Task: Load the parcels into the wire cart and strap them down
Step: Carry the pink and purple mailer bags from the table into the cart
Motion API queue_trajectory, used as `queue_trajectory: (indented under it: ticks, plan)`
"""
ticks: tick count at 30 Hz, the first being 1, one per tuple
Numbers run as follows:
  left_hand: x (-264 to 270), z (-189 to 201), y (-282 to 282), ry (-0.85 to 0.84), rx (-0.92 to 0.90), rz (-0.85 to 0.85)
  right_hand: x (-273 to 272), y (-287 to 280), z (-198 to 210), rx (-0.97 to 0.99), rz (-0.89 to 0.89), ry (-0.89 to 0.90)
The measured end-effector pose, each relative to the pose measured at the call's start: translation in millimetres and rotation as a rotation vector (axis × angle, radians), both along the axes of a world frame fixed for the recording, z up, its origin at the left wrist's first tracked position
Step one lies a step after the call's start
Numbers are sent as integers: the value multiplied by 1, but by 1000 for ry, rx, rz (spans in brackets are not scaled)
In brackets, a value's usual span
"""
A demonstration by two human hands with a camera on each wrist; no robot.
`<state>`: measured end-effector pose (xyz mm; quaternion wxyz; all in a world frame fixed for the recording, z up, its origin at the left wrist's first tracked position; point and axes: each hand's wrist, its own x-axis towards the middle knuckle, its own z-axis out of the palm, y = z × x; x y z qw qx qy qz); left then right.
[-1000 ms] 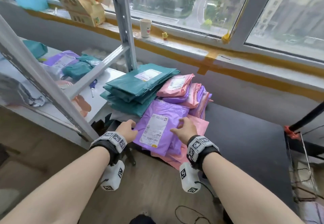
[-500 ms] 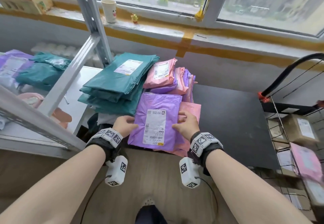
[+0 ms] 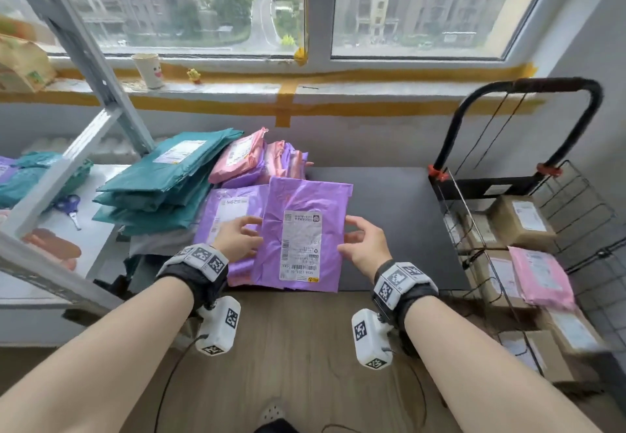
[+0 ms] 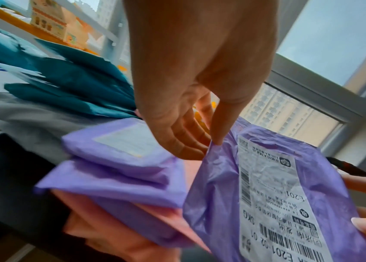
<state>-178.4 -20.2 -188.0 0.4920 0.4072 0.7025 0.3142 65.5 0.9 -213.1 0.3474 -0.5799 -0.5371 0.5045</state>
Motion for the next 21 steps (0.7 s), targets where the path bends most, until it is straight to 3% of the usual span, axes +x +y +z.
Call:
queue_trajectory:
  ticks: [10, 16, 21]
  plan:
    - [238, 14, 12, -33, 62, -187, 234, -31, 2, -13, -160, -4]
    - [331, 9, 44, -24, 20, -333, 323, -18, -3, -72, -277, -20]
    - [397, -6, 106, -36, 0, -417, 382, 25, -10, -93, -399, -77]
